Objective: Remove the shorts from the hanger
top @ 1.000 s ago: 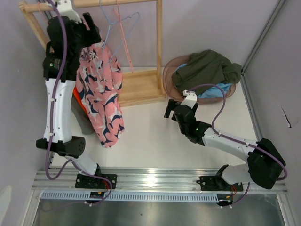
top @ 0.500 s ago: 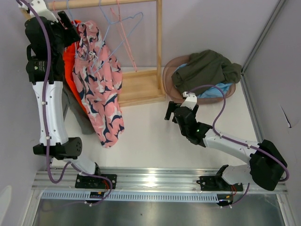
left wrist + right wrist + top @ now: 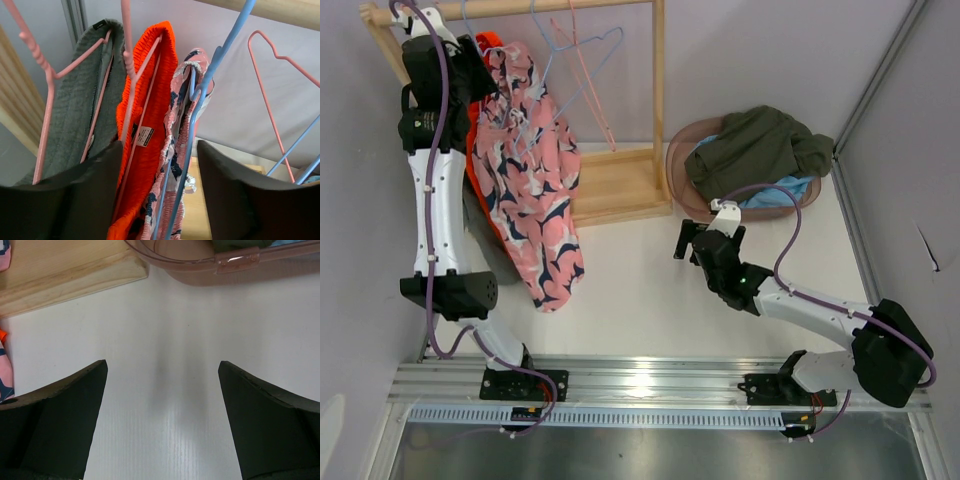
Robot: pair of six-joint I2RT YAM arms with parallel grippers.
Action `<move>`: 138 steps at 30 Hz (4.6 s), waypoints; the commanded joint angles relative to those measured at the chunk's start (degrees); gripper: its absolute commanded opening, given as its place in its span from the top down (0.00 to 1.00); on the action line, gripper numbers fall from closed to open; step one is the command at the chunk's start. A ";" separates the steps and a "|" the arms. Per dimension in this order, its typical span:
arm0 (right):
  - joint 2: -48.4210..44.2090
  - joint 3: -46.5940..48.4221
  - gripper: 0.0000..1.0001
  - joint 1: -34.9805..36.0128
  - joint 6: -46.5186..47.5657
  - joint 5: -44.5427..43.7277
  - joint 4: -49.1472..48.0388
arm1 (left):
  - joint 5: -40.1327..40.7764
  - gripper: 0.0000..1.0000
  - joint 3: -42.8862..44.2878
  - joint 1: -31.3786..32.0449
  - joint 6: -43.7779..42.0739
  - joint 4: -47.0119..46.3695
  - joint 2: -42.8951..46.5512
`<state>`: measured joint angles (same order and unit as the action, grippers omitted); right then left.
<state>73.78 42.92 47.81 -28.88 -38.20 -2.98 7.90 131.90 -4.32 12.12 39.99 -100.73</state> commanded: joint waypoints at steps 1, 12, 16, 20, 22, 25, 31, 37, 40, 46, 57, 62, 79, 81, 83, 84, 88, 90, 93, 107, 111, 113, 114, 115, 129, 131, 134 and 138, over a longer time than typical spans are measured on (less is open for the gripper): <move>-1.71 -0.55 0.01 -0.18 -1.08 -2.32 -0.53 | -2.36 0.41 0.99 -0.52 1.24 0.88 -1.66; -2.85 -2.05 0.00 -0.53 -1.79 -2.50 -0.71 | -4.12 0.87 0.73 -0.52 2.29 1.67 -2.63; -2.68 -2.49 0.01 -0.61 -2.14 -2.32 -0.97 | -4.03 1.00 2.31 -0.34 3.08 1.76 -2.37; -2.76 -1.53 0.01 0.00 -0.66 -2.94 -1.32 | -4.39 1.00 7.41 1.06 2.82 2.99 -1.76; -3.11 0.23 0.01 0.96 1.54 -3.46 -2.19 | -4.21 1.00 8.98 2.03 2.82 2.99 -0.79; -3.99 5.76 0.01 5.35 10.05 -2.68 -5.88 | -1.76 1.00 9.25 4.83 1.86 2.38 1.93; 3.01 26.67 0.01 16.33 21.49 0.31 -7.38 | -0.35 1.00 9.43 8.62 2.12 3.08 4.84; 15.67 47.82 0.01 24.16 26.42 4.53 -8.36 | 1.33 1.00 4.69 11.17 2.21 4.13 7.56; 23.94 55.41 0.01 26.10 27.13 4.88 -7.04 | 0.89 1.00 2.76 11.61 2.91 4.13 9.40; 36.69 71.24 0.01 28.04 25.11 4.63 -3.09 | -0.25 1.00 1.70 11.79 2.73 5.19 11.69; 42.24 71.63 0.56 29.71 25.01 -1.53 -5.79 | -2.01 1.00 -2.08 11.79 3.00 4.93 16.96; 36.02 60.55 1.00 31.63 24.49 -2.68 -7.91 | -1.40 1.00 -4.46 11.70 2.30 4.05 19.08; 16.67 30.82 1.00 43.52 12.24 -21.31 -0.25 | -3.95 1.00 -7.33 10.38 3.44 3.96 21.86; 14.30 32.13 1.00 35.83 17.44 -19.21 -3.07 | -3.42 1.00 -11.02 10.38 3.09 3.08 23.90; 10.61 35.38 1.00 28.78 25.52 -16.14 -5.61 | -2.89 1.00 -14.29 10.47 2.82 2.82 26.80; 9.81 37.13 1.00 20.74 27.28 -12.38 -5.72 | -3.15 1.00 -16.73 10.38 2.91 2.90 27.68; 11.64 53.54 1.00 -1.23 29.59 -0.26 0.15 | -5.96 1.00 -18.16 10.38 5.01 5.01 29.97; 17.43 67.43 1.00 -8.49 29.15 3.20 6.39 | -7.89 1.00 -18.34 10.38 6.24 6.41 30.85; 26.66 84.75 1.00 -19.40 25.99 9.18 12.29 | -13.70 1.00 -20.01 10.99 8.79 6.42 32.87; 38.72 80.40 1.00 -34.27 20.80 15.96 1.06 | -42.24 1.00 -25.28 11.35 19.51 -0.60 34.55; 42.67 77.67 1.00 -35.24 21.15 14.04 -4.04 | -52.70 1.00 -32.36 11.61 25.05 -6.23 36.74; 46.09 79.86 1.00 -35.94 21.33 11.75 -4.84 | -54.83 1.00 -35.72 11.70 25.32 -6.94 38.32; 47.41 81.43 1.00 -37.08 20.89 9.13 -4.23 | -55.44 1.00 -37.74 11.79 25.58 -6.77 38.76; 49.86 85.02 1.00 -37.70 19.58 7.71 -2.74 | -56.76 1.00 -40.11 12.14 25.85 -7.11 39.37; 34.48 66.20 1.00 -39.28 16.56 -6.18 -15.68 | -41.06 1.00 -56.58 31.30 19.89 -12.76 41.66; 36.86 71.40 1.00 -40.42 17.72 -10.03 -12.68 | -36.05 1.00 -52.30 31.39 16.73 -7.92 42.45; 41.61 82.39 1.00 -42.18 17.63 -12.08 -5.74 | -26.30 1.00 -47.63 31.39 12.95 -1.87 43.33; 48.99 95.14 1.00 -42.36 22.63 -18.99 -2.38 | -10.15 1.00 -37.19 31.39 8.54 4.83 43.25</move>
<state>118.72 131.09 6.28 -10.02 -48.53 -7.64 -17.80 86.28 26.98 26.55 40.16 -59.57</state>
